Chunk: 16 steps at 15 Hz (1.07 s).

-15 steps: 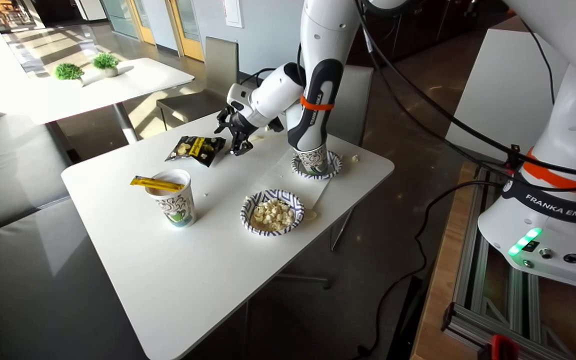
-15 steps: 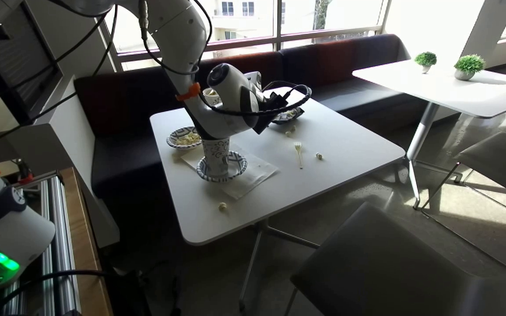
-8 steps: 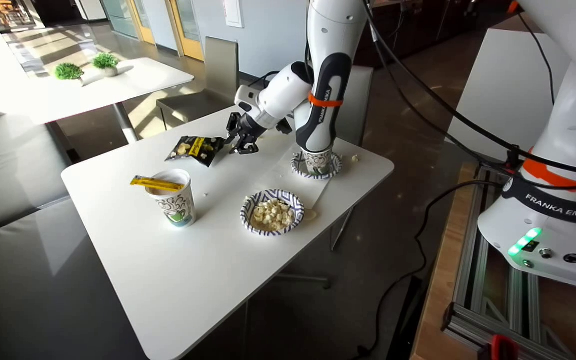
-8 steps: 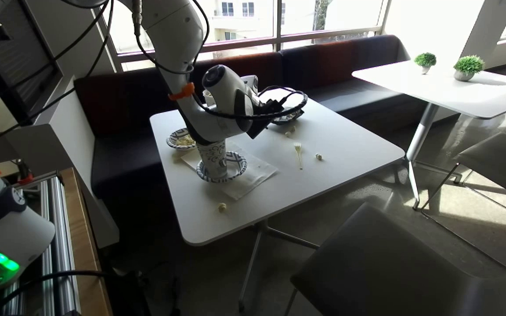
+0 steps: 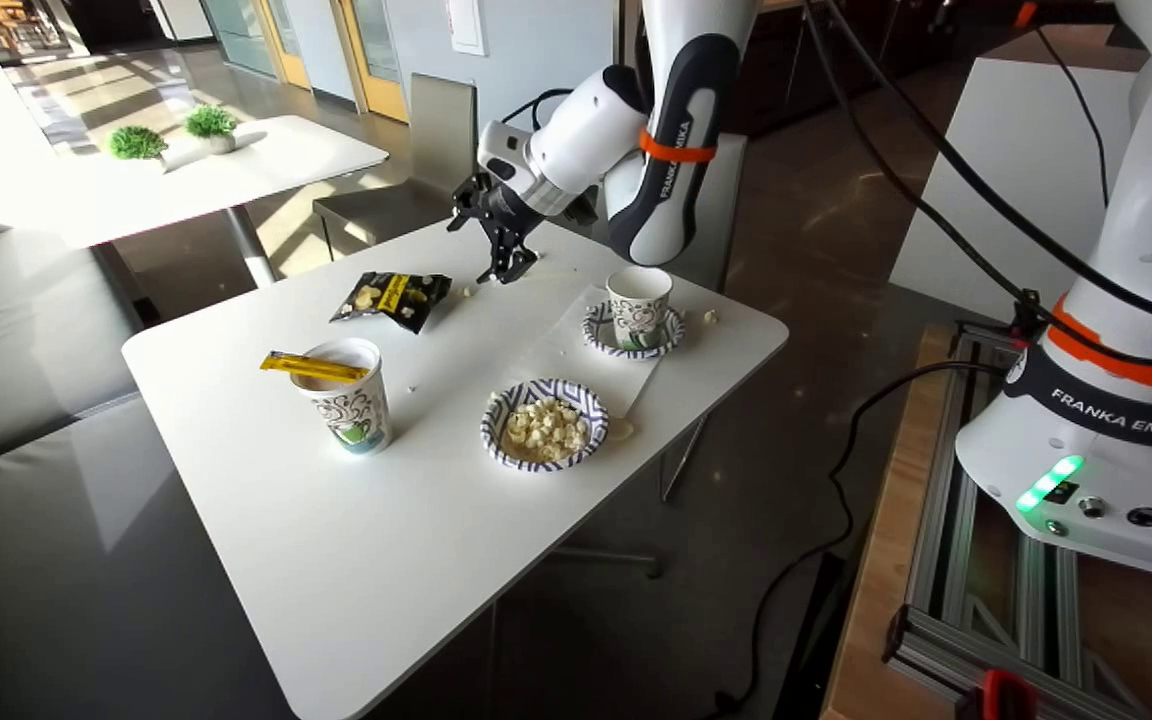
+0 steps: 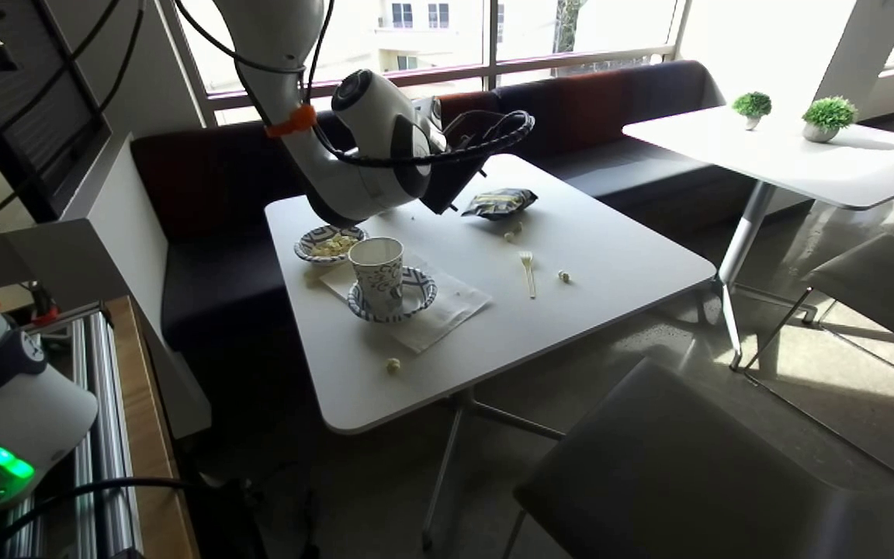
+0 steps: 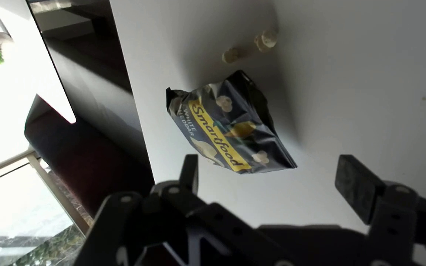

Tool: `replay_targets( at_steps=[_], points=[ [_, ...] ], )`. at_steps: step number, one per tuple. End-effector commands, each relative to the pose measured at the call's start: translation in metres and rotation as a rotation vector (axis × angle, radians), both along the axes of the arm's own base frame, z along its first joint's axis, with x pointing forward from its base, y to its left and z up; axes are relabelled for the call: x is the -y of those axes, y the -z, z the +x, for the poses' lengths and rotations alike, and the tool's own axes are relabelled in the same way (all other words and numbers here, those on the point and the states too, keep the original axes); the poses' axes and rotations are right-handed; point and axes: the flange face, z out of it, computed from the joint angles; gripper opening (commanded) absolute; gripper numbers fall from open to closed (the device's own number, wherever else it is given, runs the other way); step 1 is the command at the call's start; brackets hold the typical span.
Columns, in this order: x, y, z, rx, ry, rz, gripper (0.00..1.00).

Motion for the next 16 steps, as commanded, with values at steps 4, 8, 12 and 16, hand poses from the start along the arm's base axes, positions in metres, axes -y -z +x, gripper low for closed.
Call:
replay_targets(
  at_steps=[4,8,12,16],
  points=[
    [-0.012,-0.013,0.011,-0.029,-0.188,-0.260,1.00],
    [-0.017,-0.016,0.034,-0.056,-0.228,-0.392,1.00],
    [-0.019,-0.010,0.062,-0.044,-0.207,-0.396,1.00],
    [-0.010,0.004,0.081,-0.043,-0.208,-0.387,1.00]
  ],
)
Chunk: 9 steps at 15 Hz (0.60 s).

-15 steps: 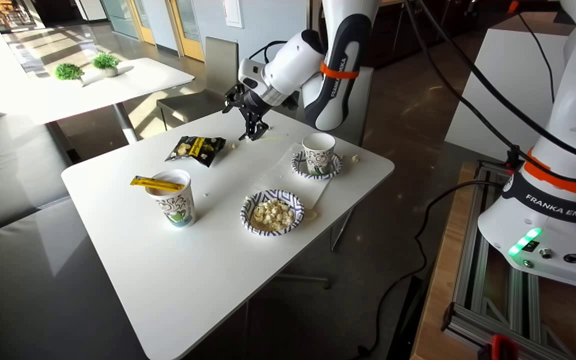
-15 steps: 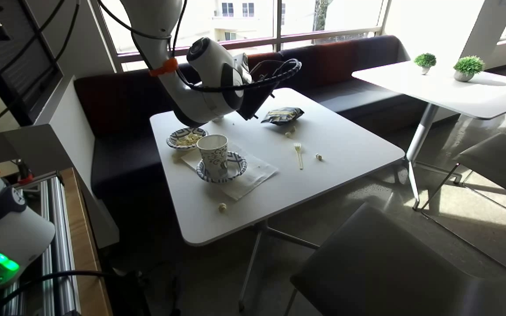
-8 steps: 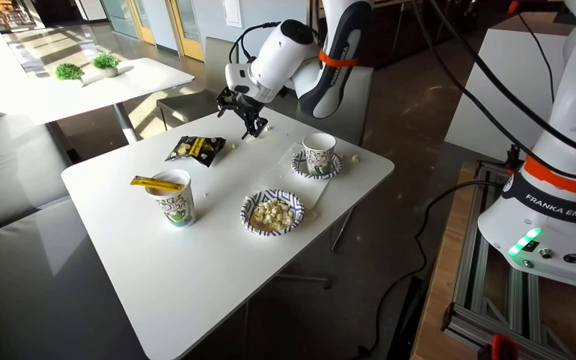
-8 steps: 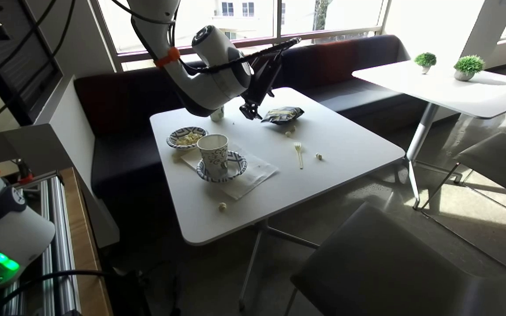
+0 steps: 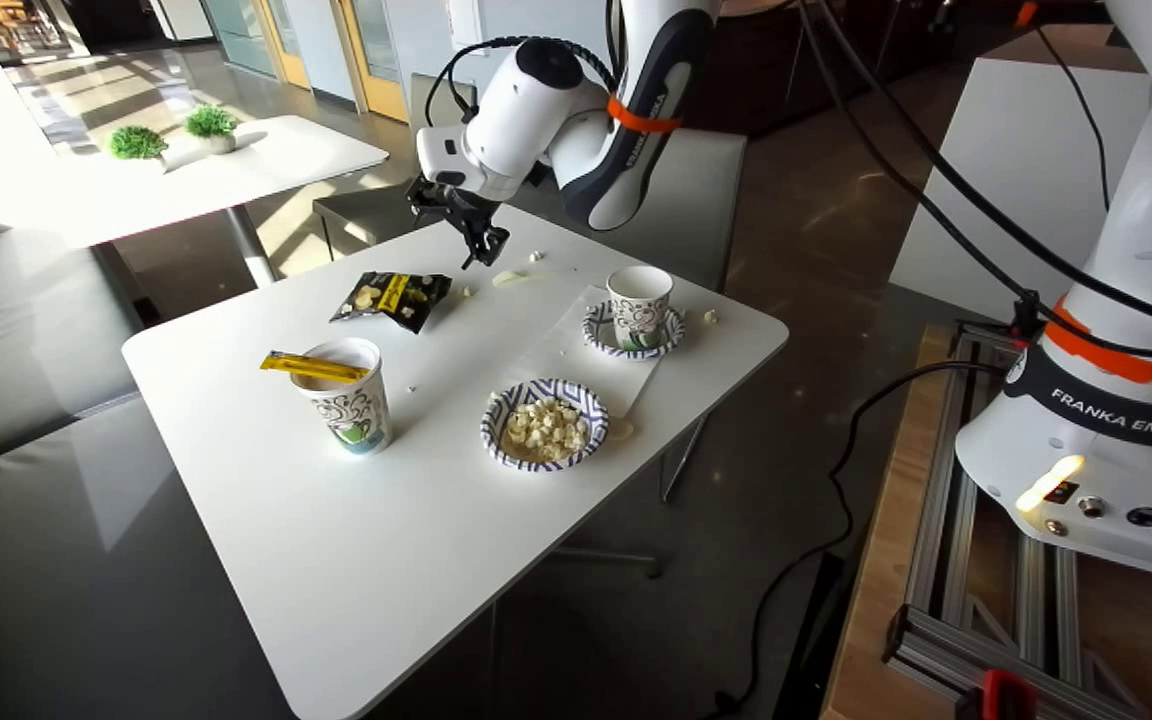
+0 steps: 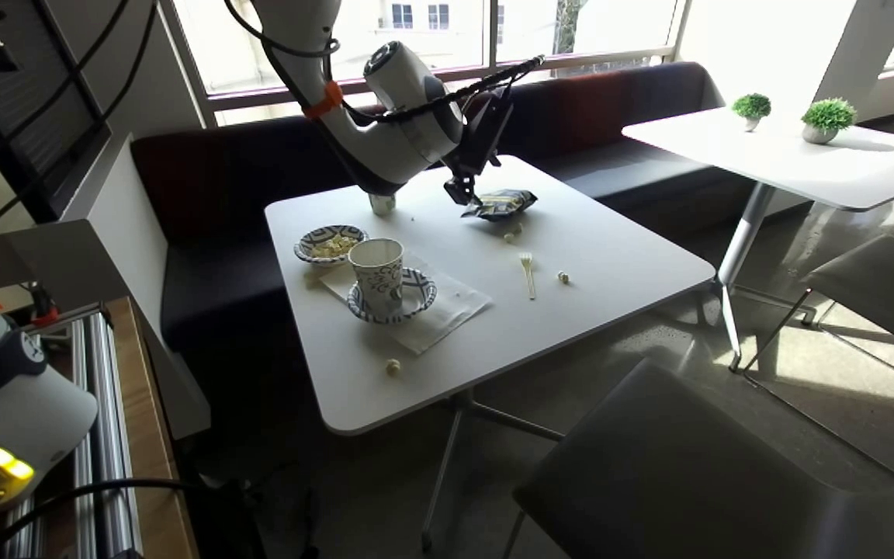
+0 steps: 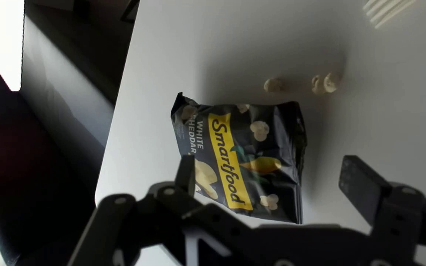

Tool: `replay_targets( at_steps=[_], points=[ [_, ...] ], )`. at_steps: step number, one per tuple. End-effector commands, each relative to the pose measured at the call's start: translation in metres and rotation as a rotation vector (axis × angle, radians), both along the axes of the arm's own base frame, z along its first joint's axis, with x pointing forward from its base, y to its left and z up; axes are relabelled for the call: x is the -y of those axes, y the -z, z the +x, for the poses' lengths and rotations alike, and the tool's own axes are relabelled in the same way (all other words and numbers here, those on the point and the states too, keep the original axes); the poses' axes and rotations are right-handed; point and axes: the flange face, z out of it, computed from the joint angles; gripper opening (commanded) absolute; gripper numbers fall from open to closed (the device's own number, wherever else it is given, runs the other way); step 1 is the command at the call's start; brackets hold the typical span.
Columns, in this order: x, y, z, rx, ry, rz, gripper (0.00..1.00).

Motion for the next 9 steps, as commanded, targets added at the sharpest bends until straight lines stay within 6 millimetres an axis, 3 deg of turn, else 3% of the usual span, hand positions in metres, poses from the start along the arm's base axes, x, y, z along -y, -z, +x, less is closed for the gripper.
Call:
replay_targets(
  at_steps=[1,3,6,9],
  points=[
    [0.012,0.020,0.021,0.003,-0.016,0.008,1.00],
    [0.013,0.027,0.029,0.003,-0.024,0.028,1.00],
    [0.004,0.041,0.036,-0.025,-0.048,0.048,0.84],
    [-0.003,0.052,0.043,-0.073,-0.064,0.042,0.75]
  ],
)
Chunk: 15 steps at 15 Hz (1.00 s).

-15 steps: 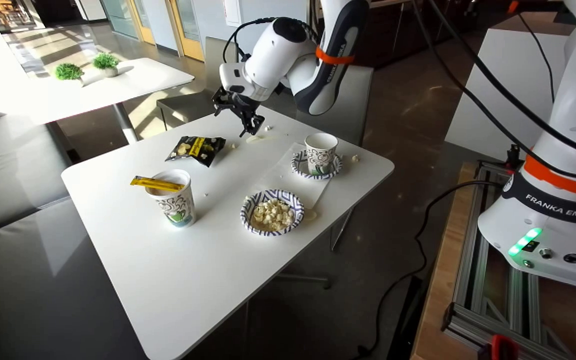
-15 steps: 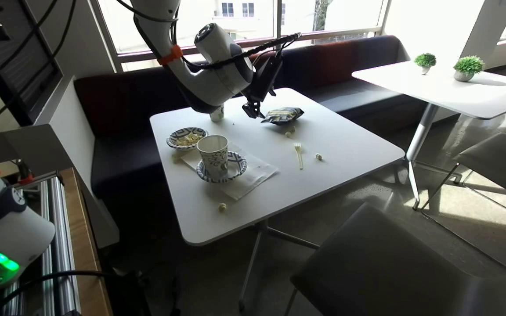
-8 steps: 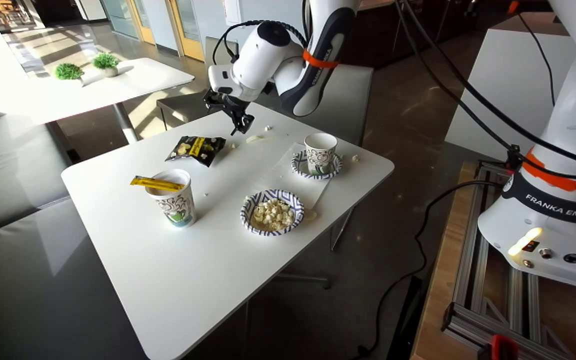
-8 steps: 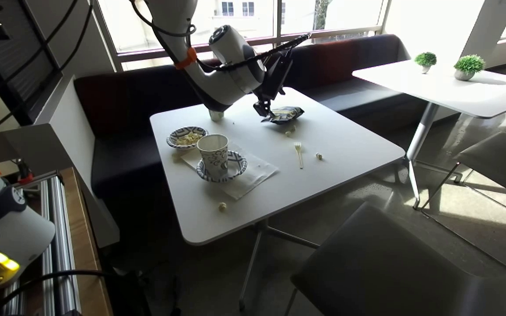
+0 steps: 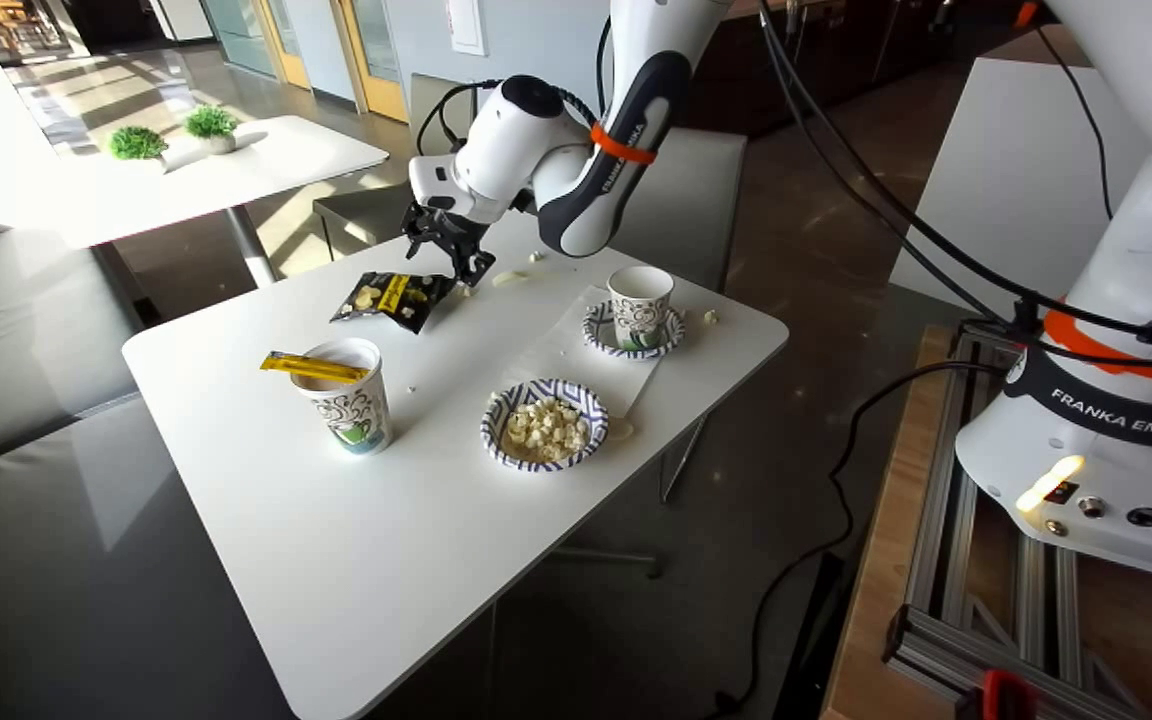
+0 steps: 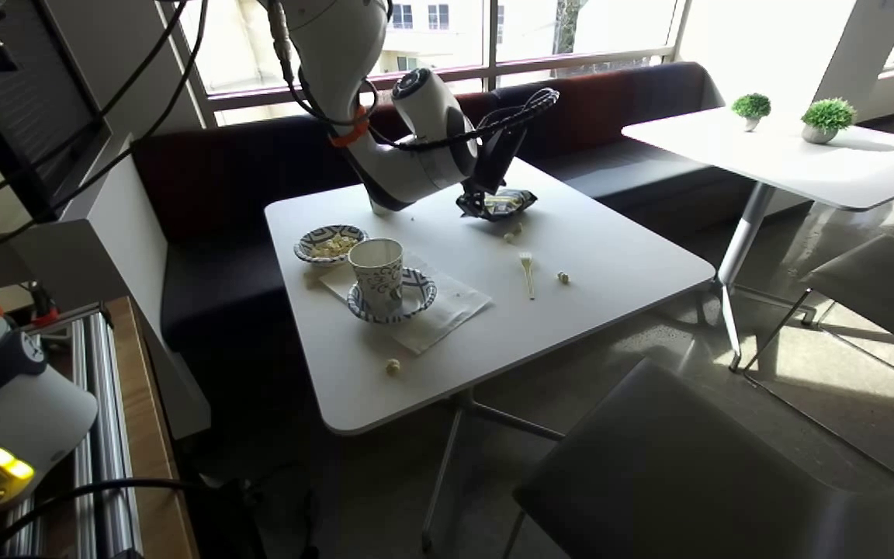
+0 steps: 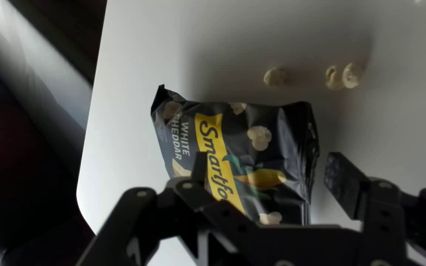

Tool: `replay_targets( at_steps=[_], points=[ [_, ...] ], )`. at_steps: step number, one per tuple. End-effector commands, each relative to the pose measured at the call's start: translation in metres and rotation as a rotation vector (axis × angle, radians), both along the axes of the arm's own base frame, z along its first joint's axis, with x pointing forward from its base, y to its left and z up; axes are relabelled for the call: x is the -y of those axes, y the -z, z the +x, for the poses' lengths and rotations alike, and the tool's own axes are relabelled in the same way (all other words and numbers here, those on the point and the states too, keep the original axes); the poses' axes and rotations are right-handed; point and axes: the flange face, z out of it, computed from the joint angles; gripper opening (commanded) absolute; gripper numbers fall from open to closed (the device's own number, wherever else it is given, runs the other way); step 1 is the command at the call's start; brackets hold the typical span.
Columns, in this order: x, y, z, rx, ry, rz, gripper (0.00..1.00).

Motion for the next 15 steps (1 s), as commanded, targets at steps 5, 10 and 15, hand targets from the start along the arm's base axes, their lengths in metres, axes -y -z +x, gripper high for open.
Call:
replay_targets(
  at_steps=[5,10,15],
  points=[
    [-0.001,0.013,0.027,-0.045,-0.050,-0.036,0.40],
    [0.009,0.014,0.037,-0.035,-0.056,-0.044,0.02],
    [0.002,0.017,0.034,-0.057,-0.075,-0.011,0.00]
  ],
)
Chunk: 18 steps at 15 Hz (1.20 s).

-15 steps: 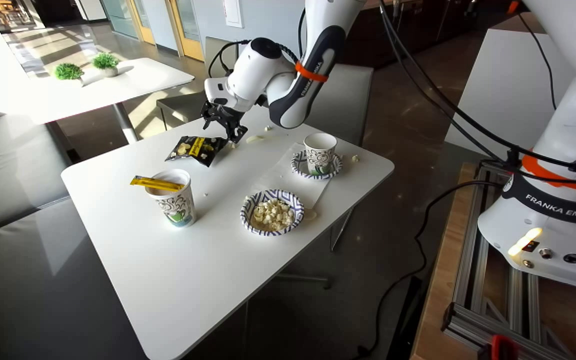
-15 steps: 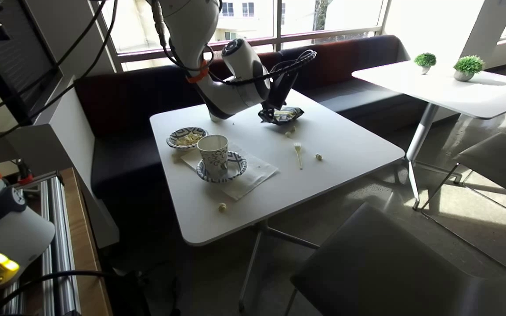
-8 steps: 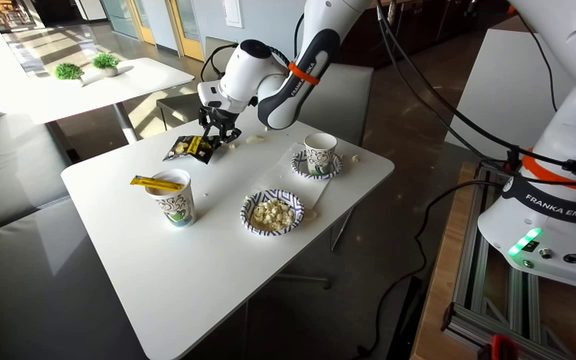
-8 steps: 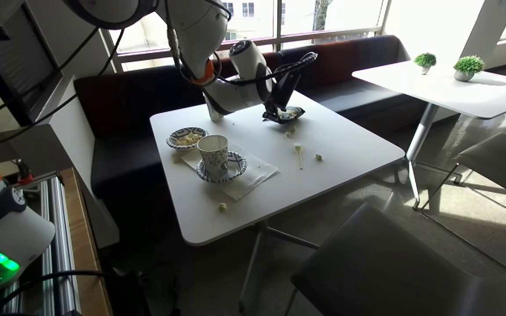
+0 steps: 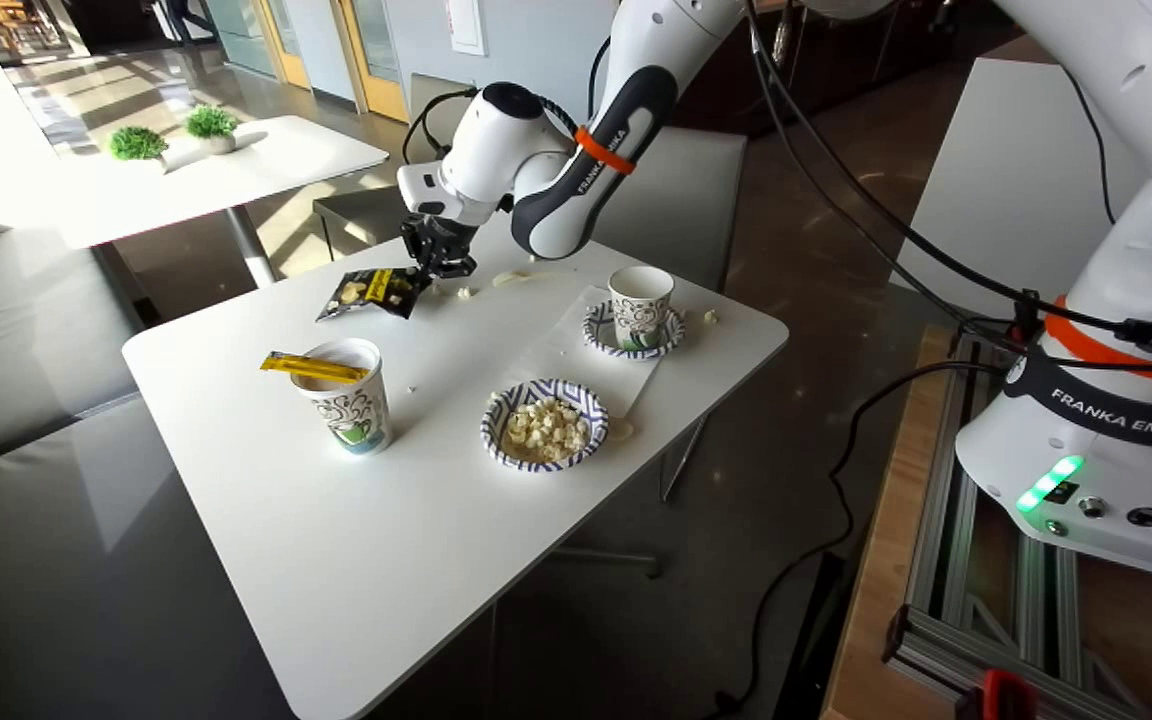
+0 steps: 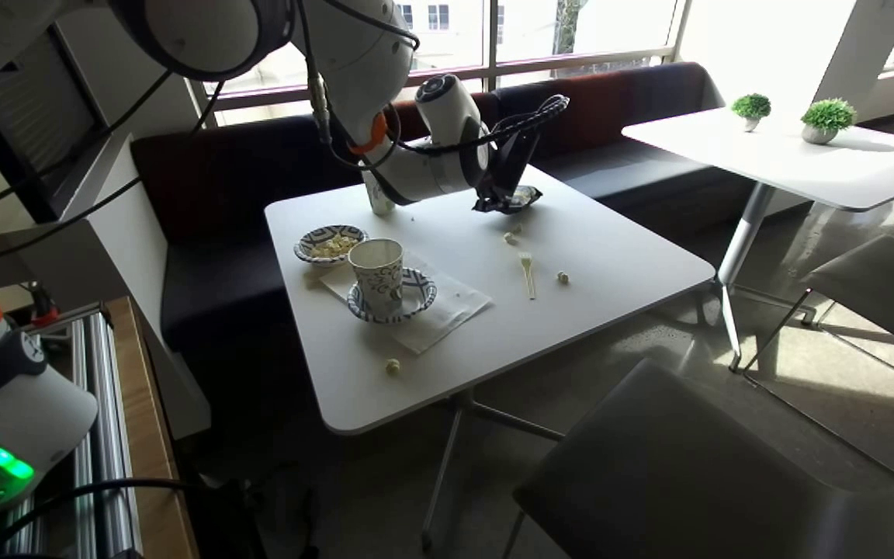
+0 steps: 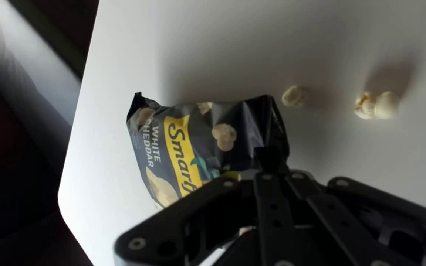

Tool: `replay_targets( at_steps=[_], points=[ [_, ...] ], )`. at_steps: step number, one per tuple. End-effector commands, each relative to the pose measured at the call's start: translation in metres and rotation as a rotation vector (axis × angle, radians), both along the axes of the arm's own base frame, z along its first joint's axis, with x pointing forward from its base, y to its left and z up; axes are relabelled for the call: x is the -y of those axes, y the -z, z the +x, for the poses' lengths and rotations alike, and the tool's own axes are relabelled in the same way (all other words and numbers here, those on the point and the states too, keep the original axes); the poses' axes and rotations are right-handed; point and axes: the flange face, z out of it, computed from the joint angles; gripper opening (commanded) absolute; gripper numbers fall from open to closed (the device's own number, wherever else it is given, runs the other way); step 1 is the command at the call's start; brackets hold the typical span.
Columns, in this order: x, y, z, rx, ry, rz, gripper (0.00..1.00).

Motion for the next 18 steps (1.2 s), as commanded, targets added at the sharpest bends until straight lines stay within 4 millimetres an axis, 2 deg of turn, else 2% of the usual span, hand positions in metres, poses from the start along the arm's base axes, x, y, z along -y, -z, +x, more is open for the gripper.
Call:
replay_targets(
  at_steps=[1,7,12,14,18],
  points=[
    [-0.008,0.002,0.000,-0.041,-0.014,0.041,0.00],
    [-0.036,-0.031,-0.025,-0.199,0.104,0.128,0.00],
    [-0.027,-0.047,-0.055,-0.351,0.332,0.199,0.00],
    [-0.022,-0.047,-0.071,-0.418,0.405,0.223,0.00],
    [-0.024,-0.048,-0.103,-0.580,0.510,0.254,0.00]
  ],
)
